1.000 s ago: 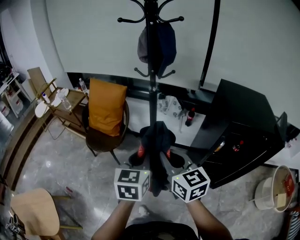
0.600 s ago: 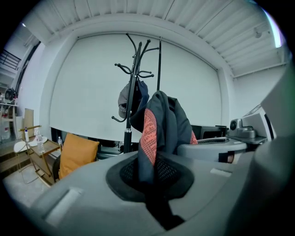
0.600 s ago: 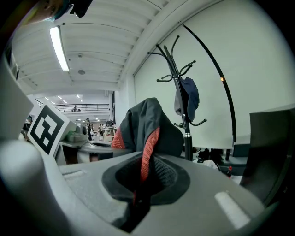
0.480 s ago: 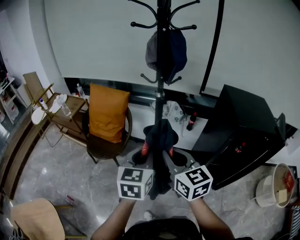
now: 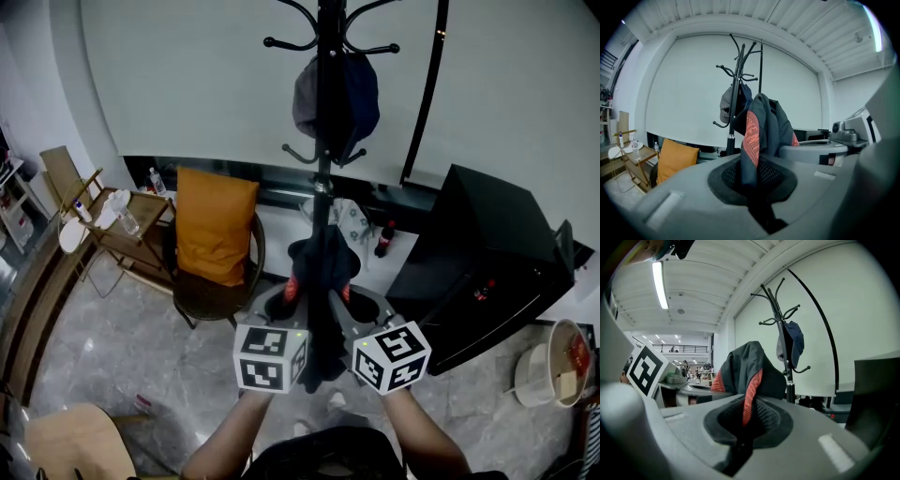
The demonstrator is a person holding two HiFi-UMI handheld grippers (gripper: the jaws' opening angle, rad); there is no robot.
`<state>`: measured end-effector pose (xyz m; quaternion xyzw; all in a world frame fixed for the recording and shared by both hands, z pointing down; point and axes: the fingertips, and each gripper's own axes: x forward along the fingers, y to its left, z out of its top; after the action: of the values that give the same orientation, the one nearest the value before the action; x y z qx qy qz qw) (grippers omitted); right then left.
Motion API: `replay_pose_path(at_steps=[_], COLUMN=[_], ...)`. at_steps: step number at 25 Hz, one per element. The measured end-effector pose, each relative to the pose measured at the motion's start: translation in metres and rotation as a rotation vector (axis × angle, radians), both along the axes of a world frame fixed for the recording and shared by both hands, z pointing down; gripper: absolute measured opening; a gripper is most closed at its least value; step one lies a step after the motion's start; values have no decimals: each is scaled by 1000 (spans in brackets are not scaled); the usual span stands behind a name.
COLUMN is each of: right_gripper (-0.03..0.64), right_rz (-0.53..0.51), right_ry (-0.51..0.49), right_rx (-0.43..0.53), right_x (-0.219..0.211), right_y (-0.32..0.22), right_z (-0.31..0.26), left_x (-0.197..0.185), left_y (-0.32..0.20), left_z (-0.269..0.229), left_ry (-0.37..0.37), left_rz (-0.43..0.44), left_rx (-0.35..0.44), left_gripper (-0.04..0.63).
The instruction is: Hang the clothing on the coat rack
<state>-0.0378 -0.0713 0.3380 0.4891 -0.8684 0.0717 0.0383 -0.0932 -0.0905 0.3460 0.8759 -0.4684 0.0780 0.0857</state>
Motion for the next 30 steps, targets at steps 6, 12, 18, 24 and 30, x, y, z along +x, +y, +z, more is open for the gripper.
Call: replay_pose_path(at_steps=[6,12,18,24,30], right_gripper=[26,26,26,26,26], right_rz=[4,-7,-10,-6,-4], right_ry=[-3,-6,-18,-26,-26], right_rx=[18,34,41,46,48], right_x=[5,12,22,29,38], right_y=[-19,-40,-66,-92,-114], right_z=[0,1,-1,-4,-5], left_x=[3,9,20,25,34], left_y=[-17,-42,-68,-93,-117], left_z=[2,4,2,-1,-2], left_ry=[-1,-8,-13,-9,-7], left_rz=[-1,-15,-21,-24,-22], left_rx=[8,18,22,27,29], left_gripper=[29,29,29,29,29])
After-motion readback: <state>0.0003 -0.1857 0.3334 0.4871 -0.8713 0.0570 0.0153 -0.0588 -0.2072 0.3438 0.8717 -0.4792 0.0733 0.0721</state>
